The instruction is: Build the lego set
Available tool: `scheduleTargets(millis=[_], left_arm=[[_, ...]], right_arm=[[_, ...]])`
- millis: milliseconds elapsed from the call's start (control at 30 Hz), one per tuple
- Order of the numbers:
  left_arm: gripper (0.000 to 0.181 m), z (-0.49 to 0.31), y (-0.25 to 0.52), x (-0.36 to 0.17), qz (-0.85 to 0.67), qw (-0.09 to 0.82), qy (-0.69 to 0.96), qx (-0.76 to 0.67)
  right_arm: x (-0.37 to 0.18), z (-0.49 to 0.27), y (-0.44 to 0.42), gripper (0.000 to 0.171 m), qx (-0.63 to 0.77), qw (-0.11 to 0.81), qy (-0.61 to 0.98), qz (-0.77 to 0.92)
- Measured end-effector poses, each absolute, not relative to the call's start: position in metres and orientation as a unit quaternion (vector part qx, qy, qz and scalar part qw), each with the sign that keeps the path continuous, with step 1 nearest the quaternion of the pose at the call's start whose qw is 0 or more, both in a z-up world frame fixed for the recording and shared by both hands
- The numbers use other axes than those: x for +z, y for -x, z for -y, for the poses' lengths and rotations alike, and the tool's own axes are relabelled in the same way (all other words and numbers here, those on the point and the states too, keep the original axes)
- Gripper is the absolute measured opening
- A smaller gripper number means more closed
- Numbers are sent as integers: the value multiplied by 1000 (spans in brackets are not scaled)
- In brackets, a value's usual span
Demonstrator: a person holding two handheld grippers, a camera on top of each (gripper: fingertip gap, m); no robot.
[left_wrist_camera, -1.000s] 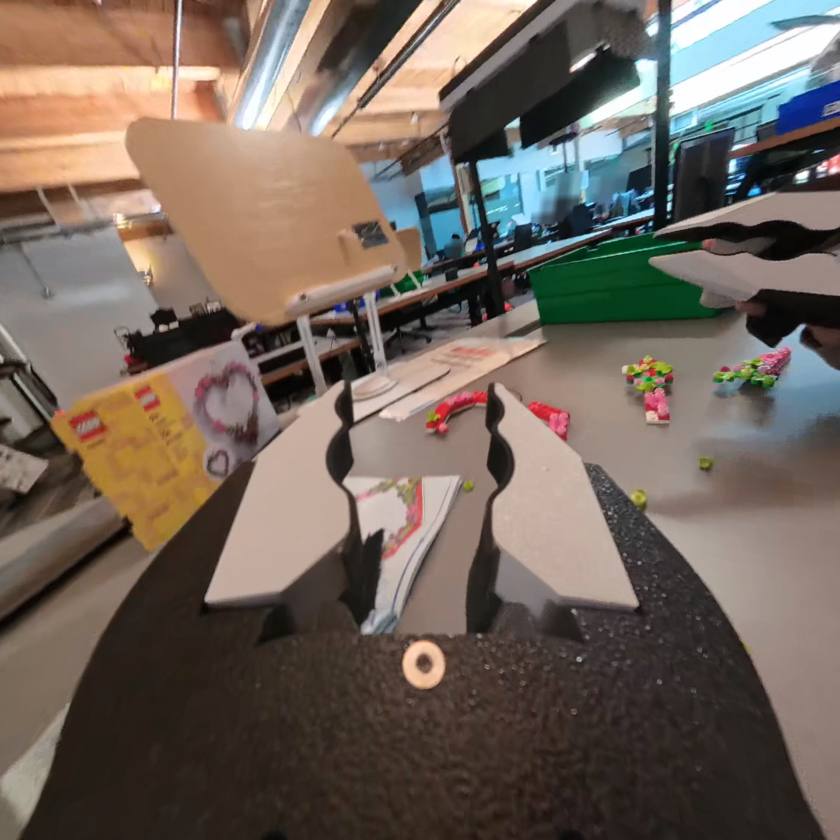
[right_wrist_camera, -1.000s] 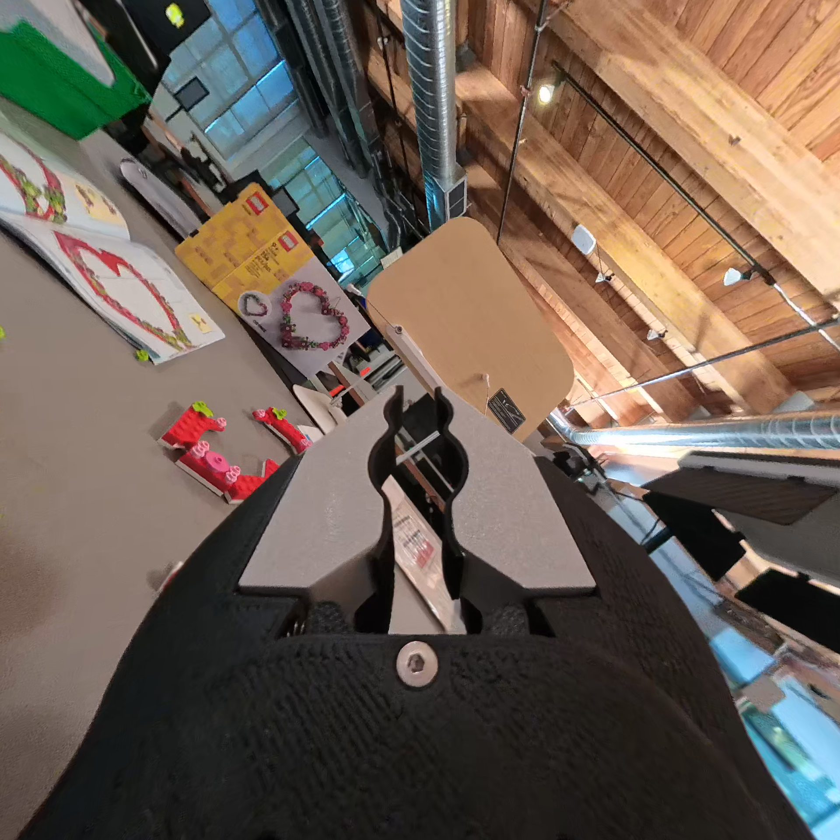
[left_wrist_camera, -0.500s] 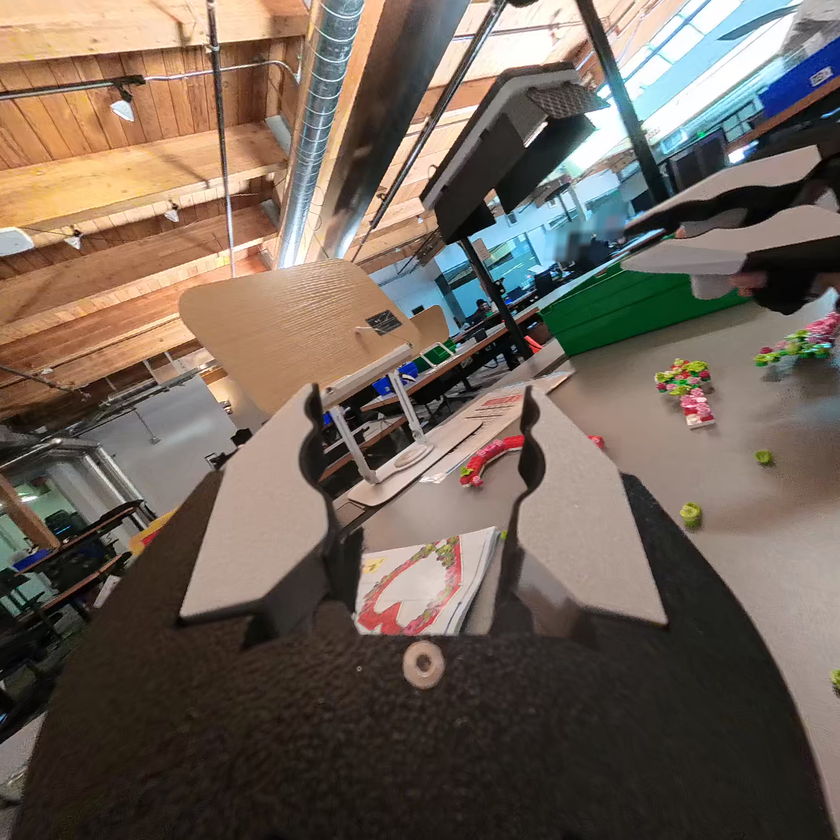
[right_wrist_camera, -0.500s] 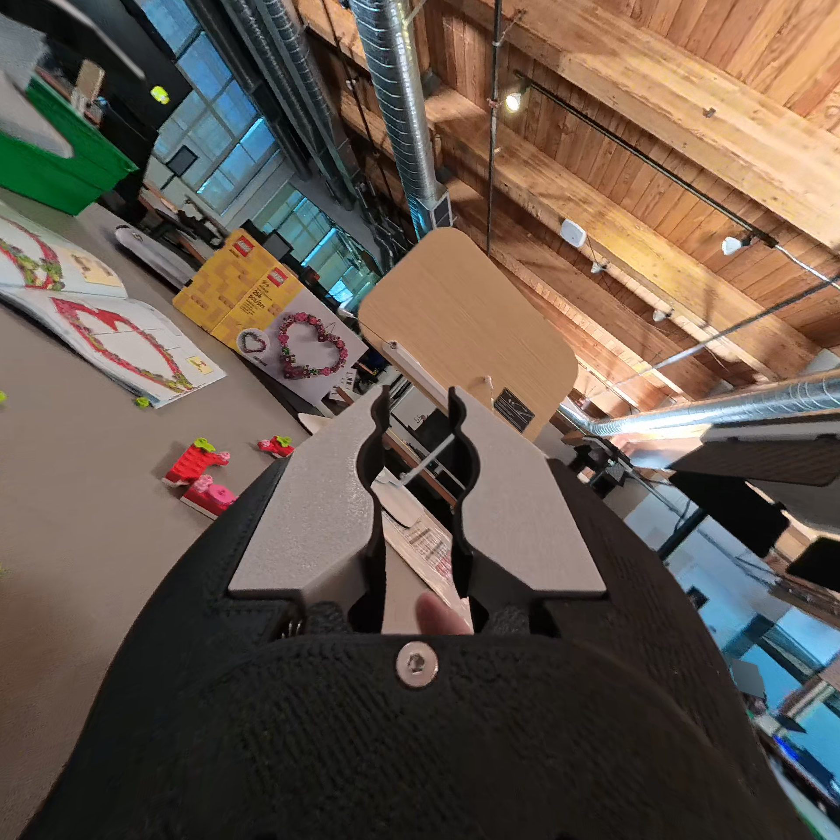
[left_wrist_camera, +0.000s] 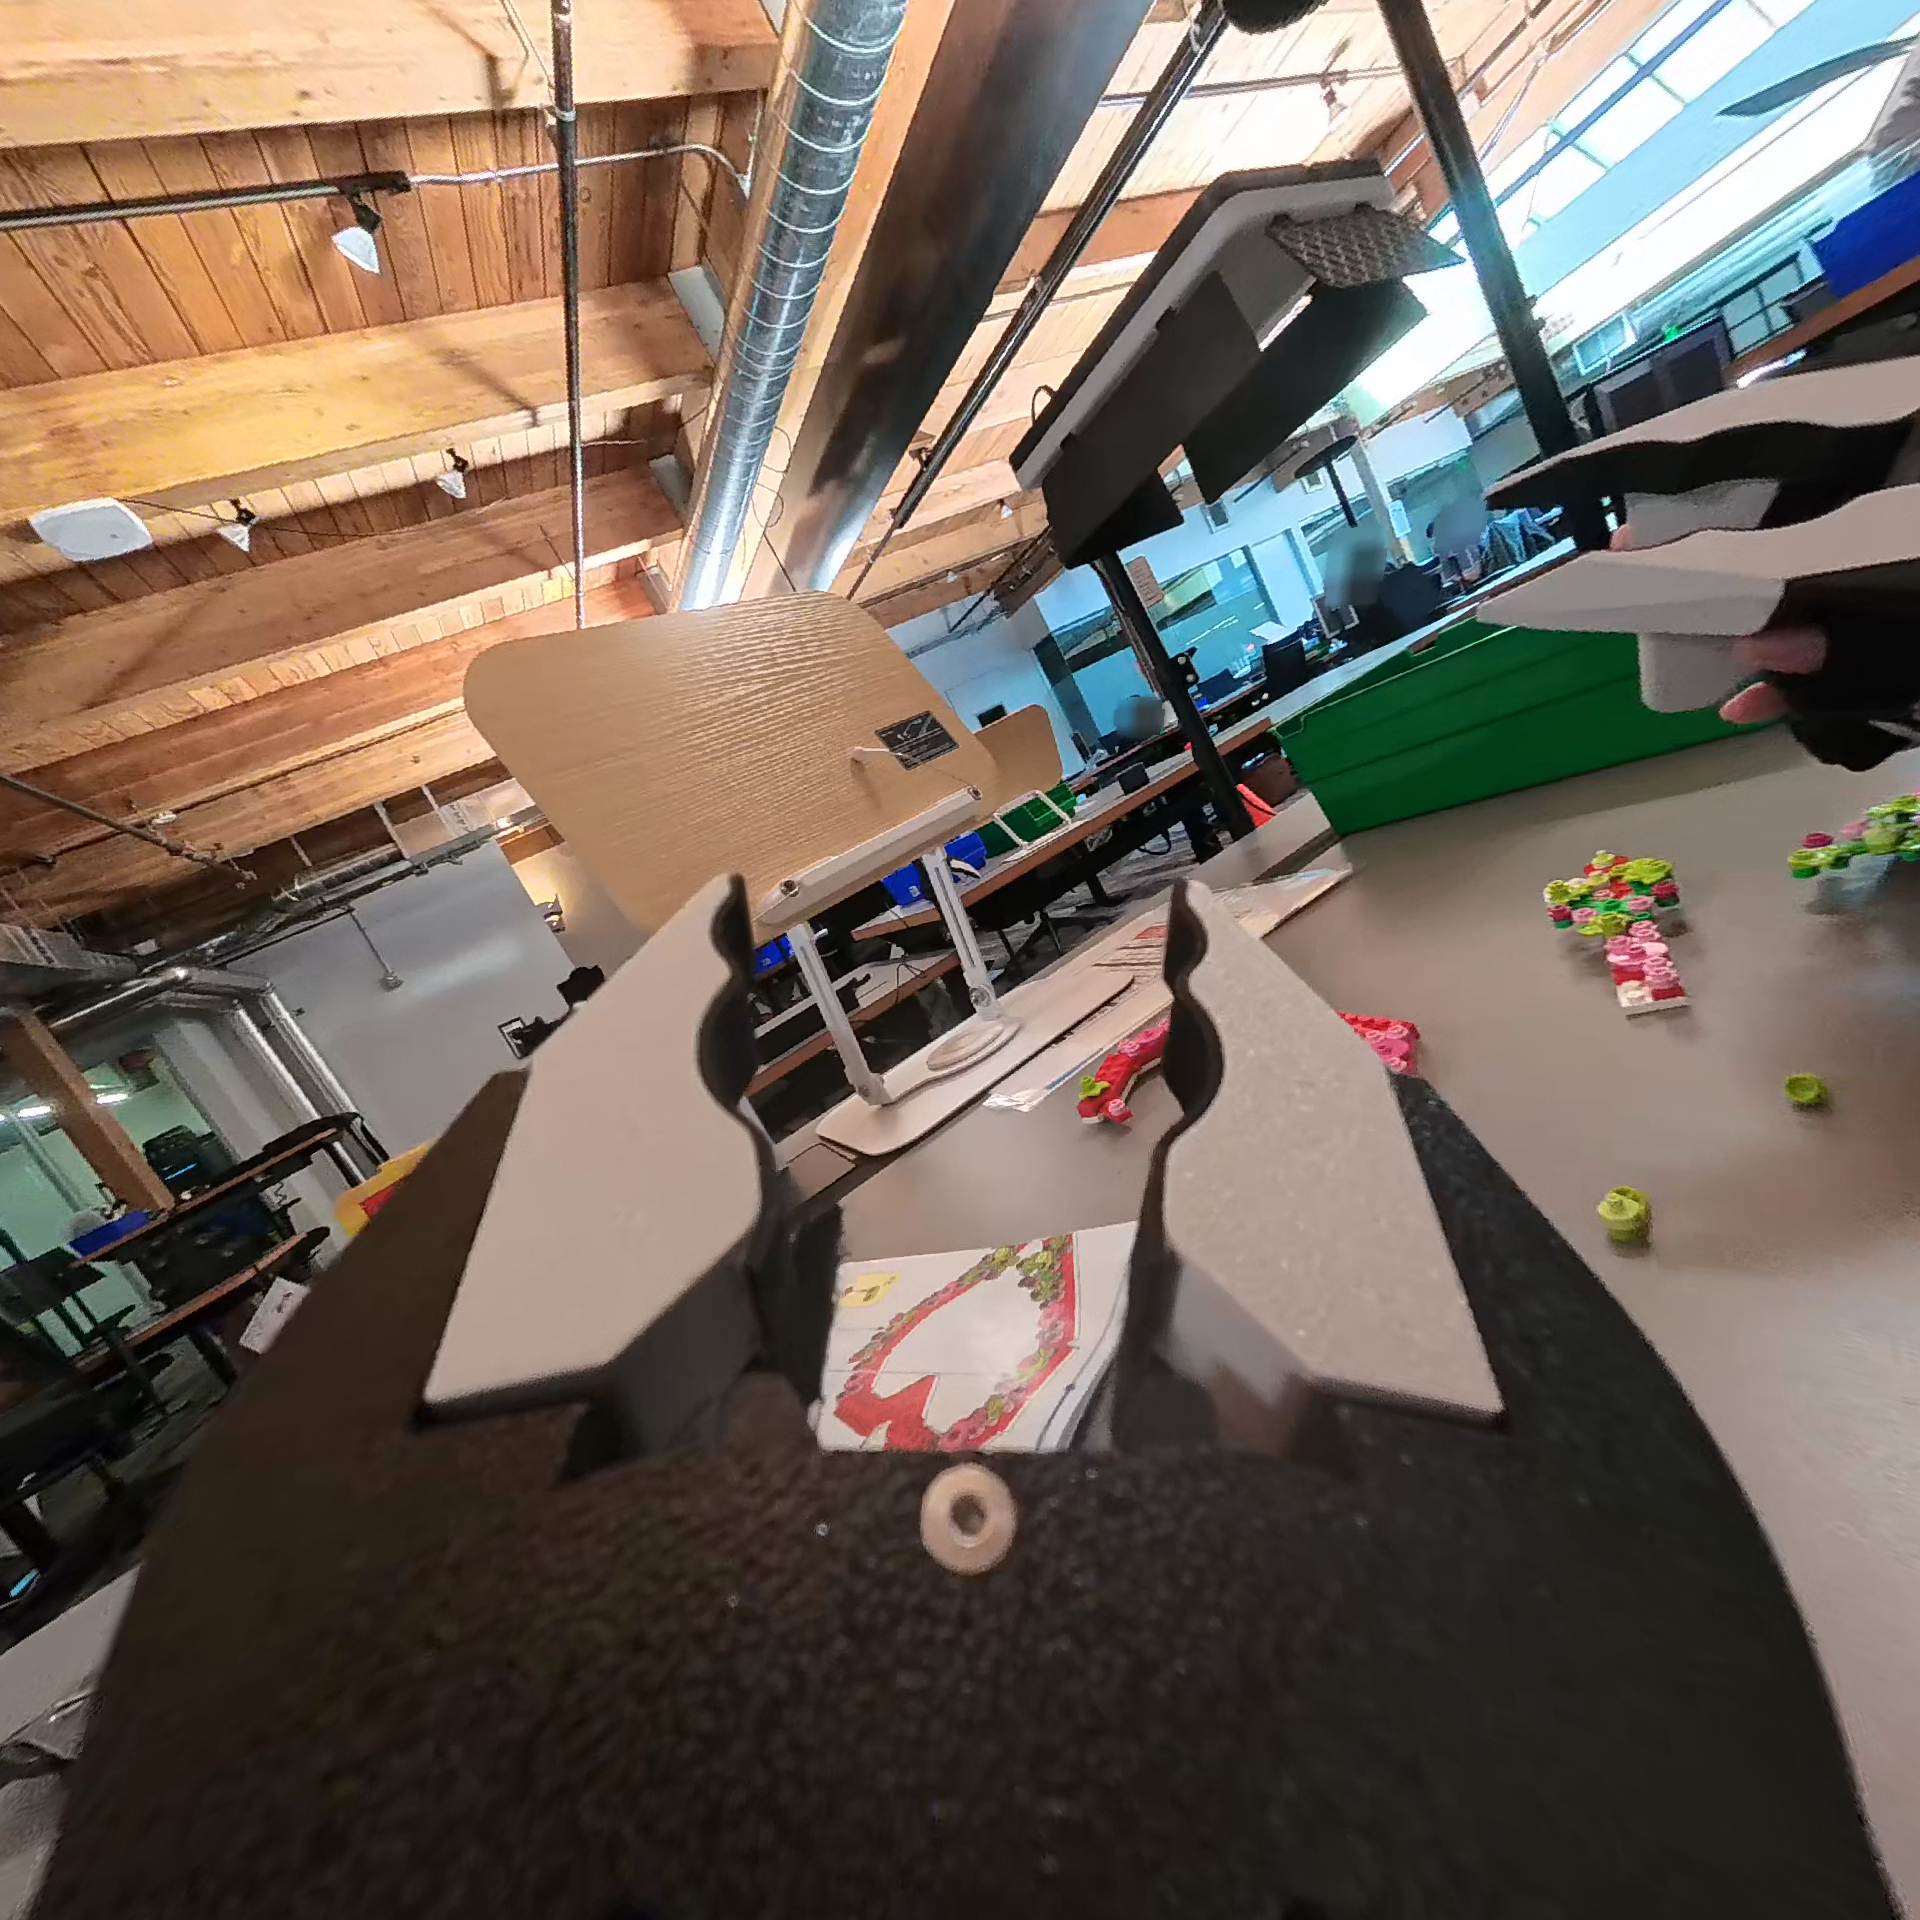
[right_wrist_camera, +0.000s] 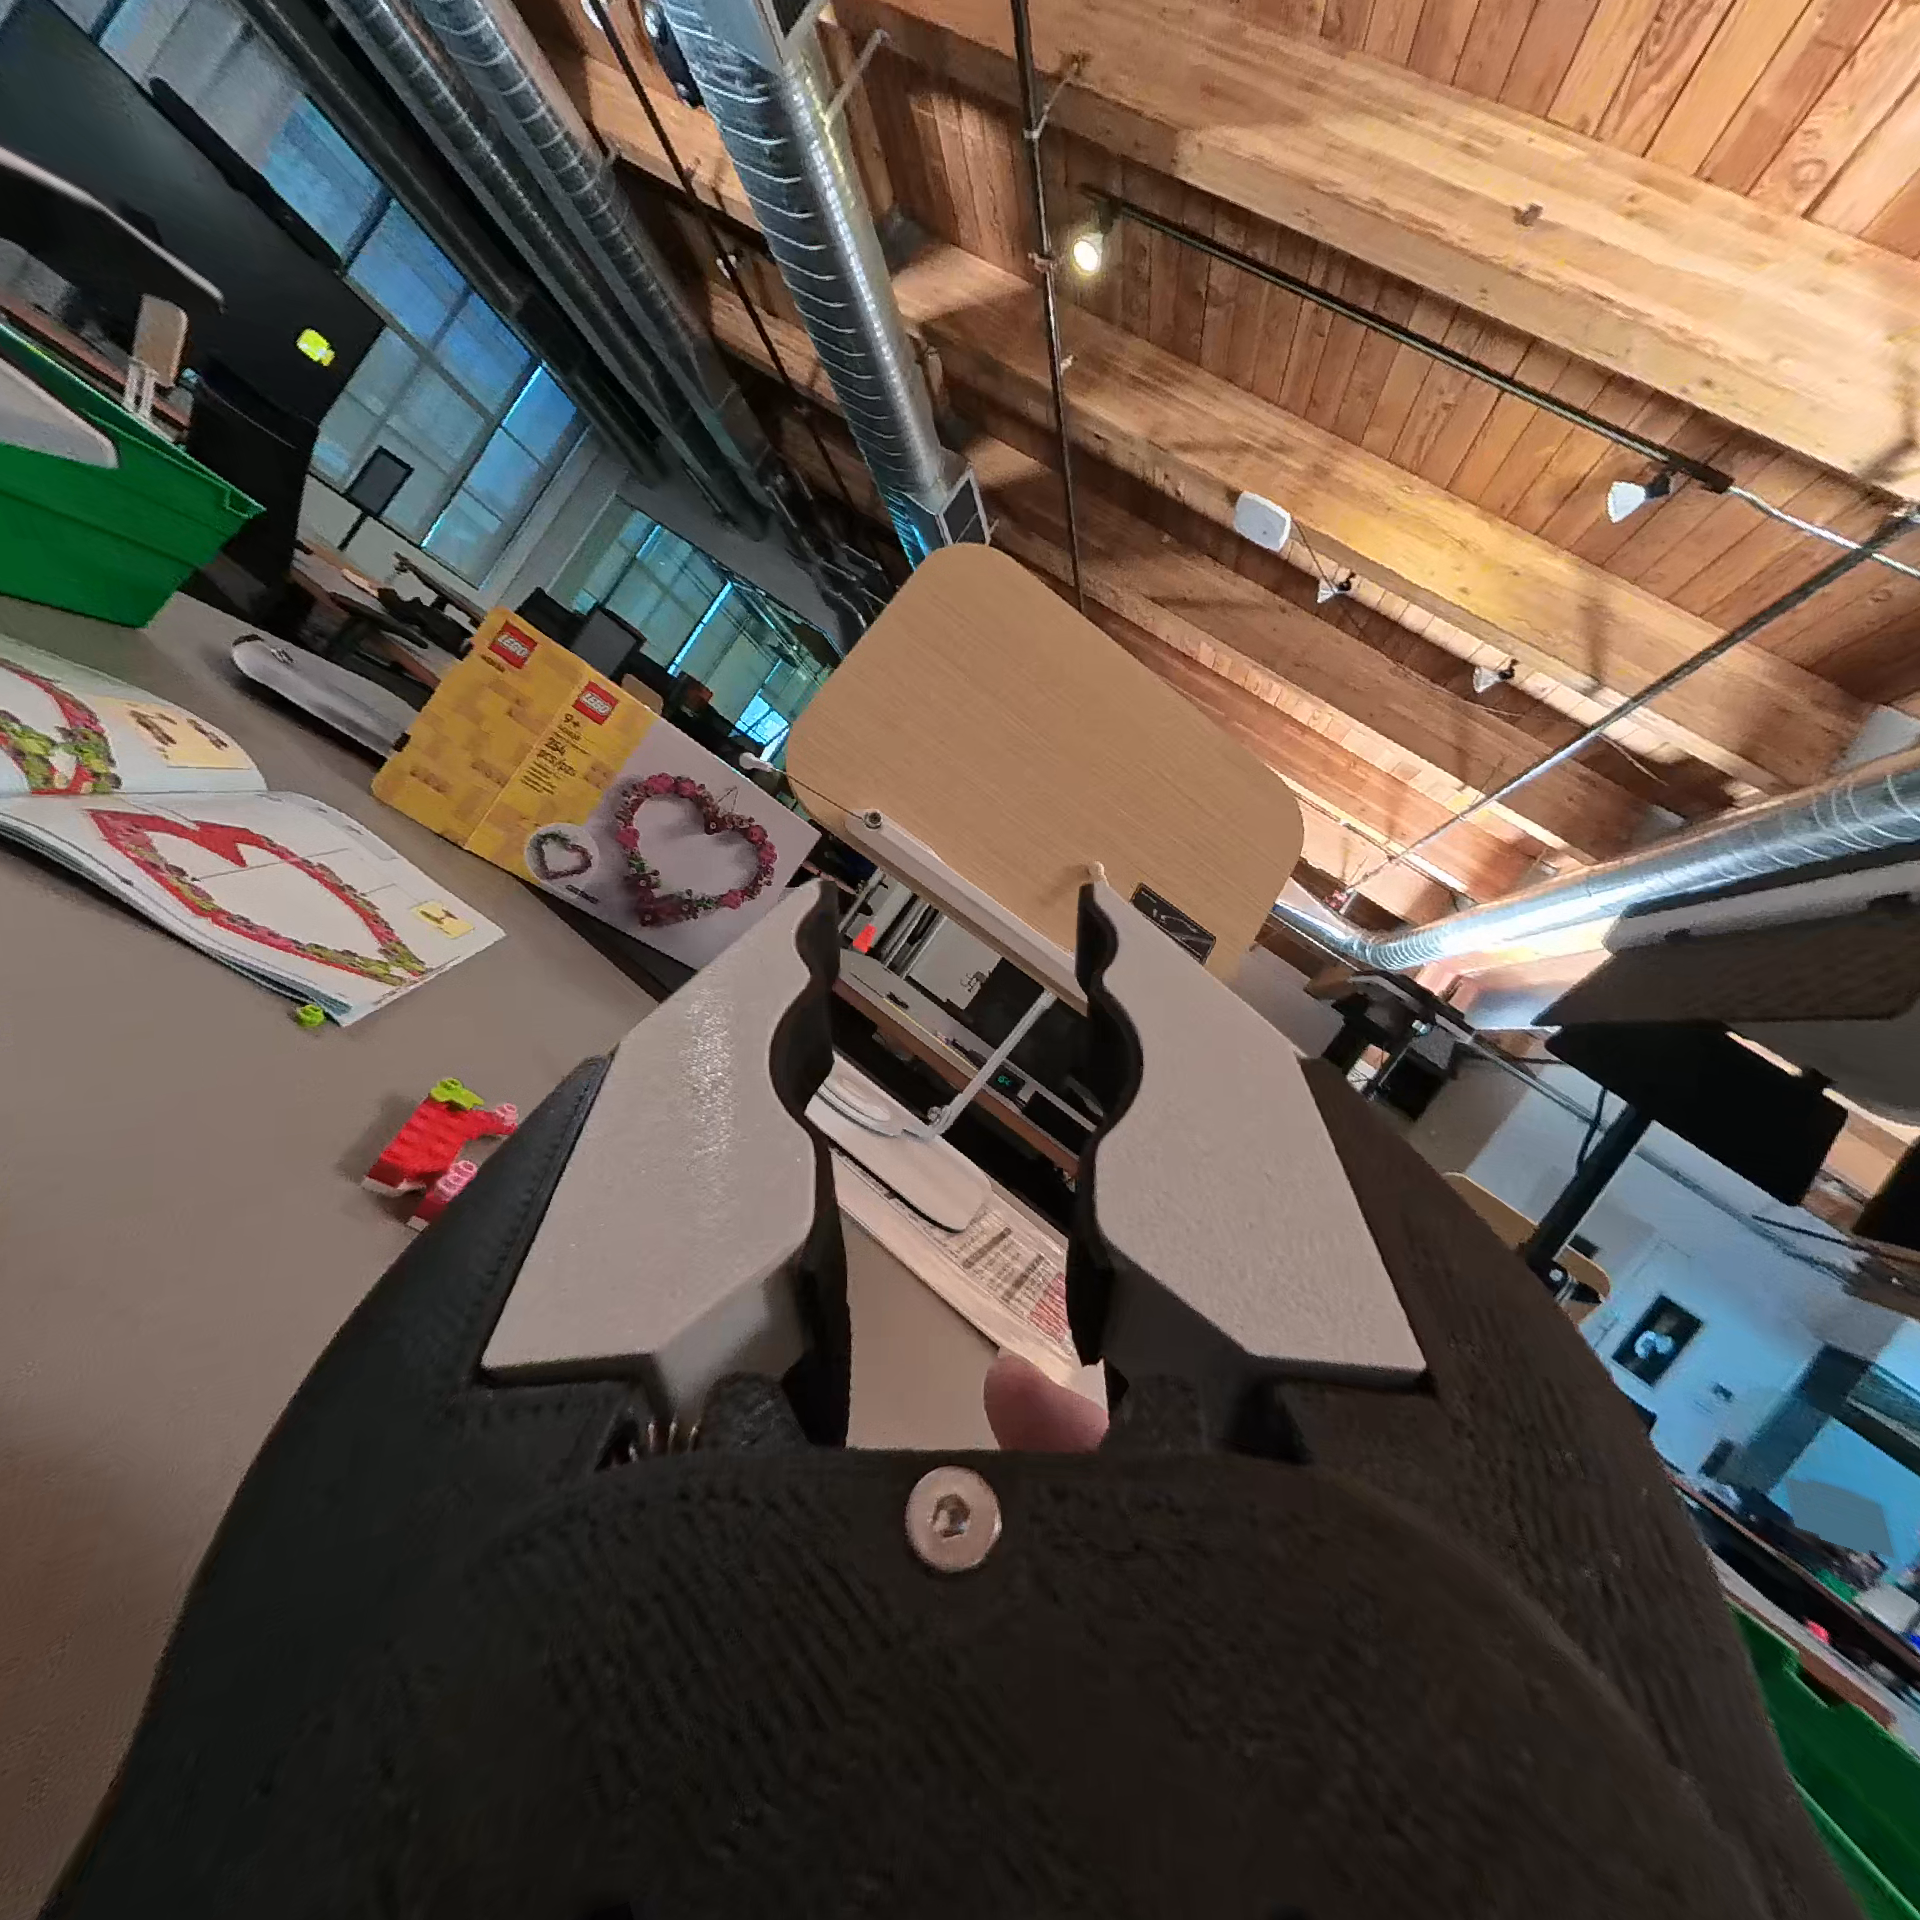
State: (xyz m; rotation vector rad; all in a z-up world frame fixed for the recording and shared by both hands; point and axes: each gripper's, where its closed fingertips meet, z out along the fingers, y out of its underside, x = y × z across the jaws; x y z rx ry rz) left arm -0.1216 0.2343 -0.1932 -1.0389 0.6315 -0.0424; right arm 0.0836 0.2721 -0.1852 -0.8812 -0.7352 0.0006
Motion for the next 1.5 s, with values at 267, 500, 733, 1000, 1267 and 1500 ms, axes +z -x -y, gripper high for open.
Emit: scheduleTargets(millis=[267,500,733,1000,1267,1500], left_arm=[[74,-235,121,-195,-290,818,496,-35],[72,-239,126,-195,-275,816,507,-47],[70,-240,124,-199,-277,811,512,-55],[68,-241,123,-200,-278,808,516,-60],[67,-243,124,-202,-273,804,523,-72],[67,-242,123,-202,-273,804,522,-83]], right_arm=[[-187,-273,-82,40,1,836,425,348],[-192,-276,-79,36,4,830,431,355],[-194,-276,-79,34,19,827,434,357],[-197,-276,-76,31,21,823,435,366],[-195,-273,-75,29,31,825,430,366],[-197,-273,-72,28,29,822,430,373]])
